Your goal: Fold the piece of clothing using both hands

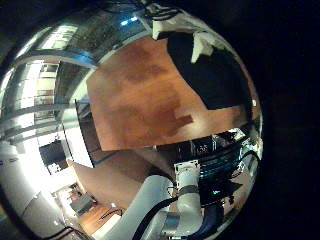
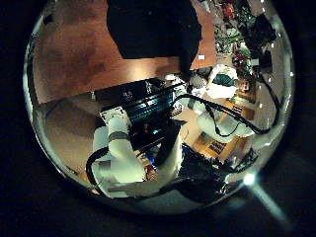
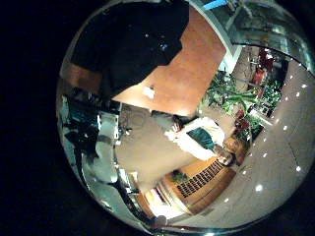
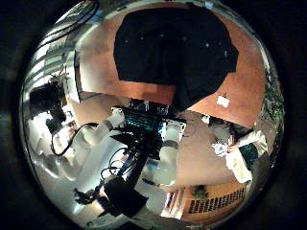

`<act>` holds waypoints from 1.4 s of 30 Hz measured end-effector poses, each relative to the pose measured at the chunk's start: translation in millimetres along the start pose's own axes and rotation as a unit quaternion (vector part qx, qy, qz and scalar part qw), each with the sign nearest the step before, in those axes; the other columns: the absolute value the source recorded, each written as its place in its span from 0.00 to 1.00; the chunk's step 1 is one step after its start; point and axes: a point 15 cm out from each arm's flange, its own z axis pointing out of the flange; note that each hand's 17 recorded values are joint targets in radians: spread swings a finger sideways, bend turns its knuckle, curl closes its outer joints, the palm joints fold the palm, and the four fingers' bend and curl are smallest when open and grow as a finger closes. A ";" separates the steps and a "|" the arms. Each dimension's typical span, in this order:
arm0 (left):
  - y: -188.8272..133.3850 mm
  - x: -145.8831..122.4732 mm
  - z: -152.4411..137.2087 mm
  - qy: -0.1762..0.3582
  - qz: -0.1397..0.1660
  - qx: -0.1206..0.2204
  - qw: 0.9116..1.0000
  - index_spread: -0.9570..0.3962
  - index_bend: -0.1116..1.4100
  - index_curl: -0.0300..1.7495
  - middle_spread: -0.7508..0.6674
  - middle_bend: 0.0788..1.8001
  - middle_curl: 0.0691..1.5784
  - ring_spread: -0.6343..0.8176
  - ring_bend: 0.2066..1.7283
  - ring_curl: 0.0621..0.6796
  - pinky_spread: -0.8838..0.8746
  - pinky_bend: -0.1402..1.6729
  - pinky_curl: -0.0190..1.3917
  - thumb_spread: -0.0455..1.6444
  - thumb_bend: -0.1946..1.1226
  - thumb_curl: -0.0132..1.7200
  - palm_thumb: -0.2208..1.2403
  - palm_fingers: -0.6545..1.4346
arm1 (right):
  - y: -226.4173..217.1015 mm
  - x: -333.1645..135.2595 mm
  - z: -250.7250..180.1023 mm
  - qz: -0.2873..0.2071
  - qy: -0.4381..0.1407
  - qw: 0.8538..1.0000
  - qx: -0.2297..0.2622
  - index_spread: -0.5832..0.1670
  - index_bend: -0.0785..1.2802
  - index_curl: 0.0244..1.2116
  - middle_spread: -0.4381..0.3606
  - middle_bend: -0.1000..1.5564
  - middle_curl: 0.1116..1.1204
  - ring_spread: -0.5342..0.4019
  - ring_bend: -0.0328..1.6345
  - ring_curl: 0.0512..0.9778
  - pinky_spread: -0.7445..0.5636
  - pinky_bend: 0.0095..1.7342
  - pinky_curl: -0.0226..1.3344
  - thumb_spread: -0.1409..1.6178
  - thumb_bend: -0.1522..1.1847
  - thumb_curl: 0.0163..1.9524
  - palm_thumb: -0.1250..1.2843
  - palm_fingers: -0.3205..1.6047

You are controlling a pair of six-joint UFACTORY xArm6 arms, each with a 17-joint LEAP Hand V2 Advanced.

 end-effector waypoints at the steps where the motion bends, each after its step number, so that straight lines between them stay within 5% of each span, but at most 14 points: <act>1: -0.1 0.6 1.2 0.000 -0.003 -0.001 1.000 0.66 0.18 0.19 0.65 0.07 0.20 0.65 0.28 0.30 0.75 0.27 0.26 0.69 0.13 0.15 0.20 0.38 | 0.1 0.6 0.2 0.000 0.000 1.000 0.000 0.34 0.17 0.21 0.59 0.18 0.22 0.77 0.26 0.22 0.86 0.24 0.24 0.68 0.10 0.12 0.17 0.19; 15: -8.4 23.0 45.5 0.005 0.013 -0.020 1.000 0.66 0.18 0.19 0.66 0.07 0.20 0.65 0.27 0.29 0.74 0.27 0.26 0.70 0.14 0.16 0.22 0.38 | 9.8 -6.5 18.9 -0.006 -0.009 1.000 -0.016 0.34 0.17 0.21 0.59 0.18 0.21 0.78 0.26 0.22 0.85 0.24 0.24 0.69 0.10 0.12 0.15 0.19; 29: -69.4 71.1 153.1 -0.018 0.097 0.054 0.994 0.68 0.17 0.18 0.73 0.06 0.17 0.71 0.31 0.30 0.76 0.32 0.27 0.62 0.13 0.17 0.25 0.33 | 17.8 -24.4 40.3 0.037 -0.028 0.999 -0.028 0.35 0.17 0.21 0.61 0.18 0.22 0.77 0.26 0.23 0.86 0.23 0.24 0.70 0.10 0.12 0.15 0.19; 36: -93.2 77.7 197.9 -0.024 0.107 0.032 0.993 0.69 0.17 0.18 0.77 0.06 0.17 0.74 0.31 0.29 0.77 0.34 0.27 0.60 0.13 0.18 0.25 0.32 | 22.0 -27.4 37.0 0.061 -0.026 0.997 -0.025 0.35 0.17 0.21 0.61 0.18 0.22 0.78 0.26 0.23 0.86 0.23 0.24 0.72 0.10 0.12 0.15 0.20; 42: -114.9 77.7 205.5 -0.026 0.104 0.026 0.994 0.71 0.19 0.18 0.78 0.06 0.16 0.74 0.32 0.28 0.77 0.35 0.26 0.59 0.13 0.18 0.26 0.32 | 24.1 -29.5 34.1 0.064 -0.024 0.997 -0.022 0.36 0.17 0.21 0.61 0.18 0.22 0.78 0.26 0.23 0.86 0.23 0.24 0.72 0.10 0.12 0.15 0.20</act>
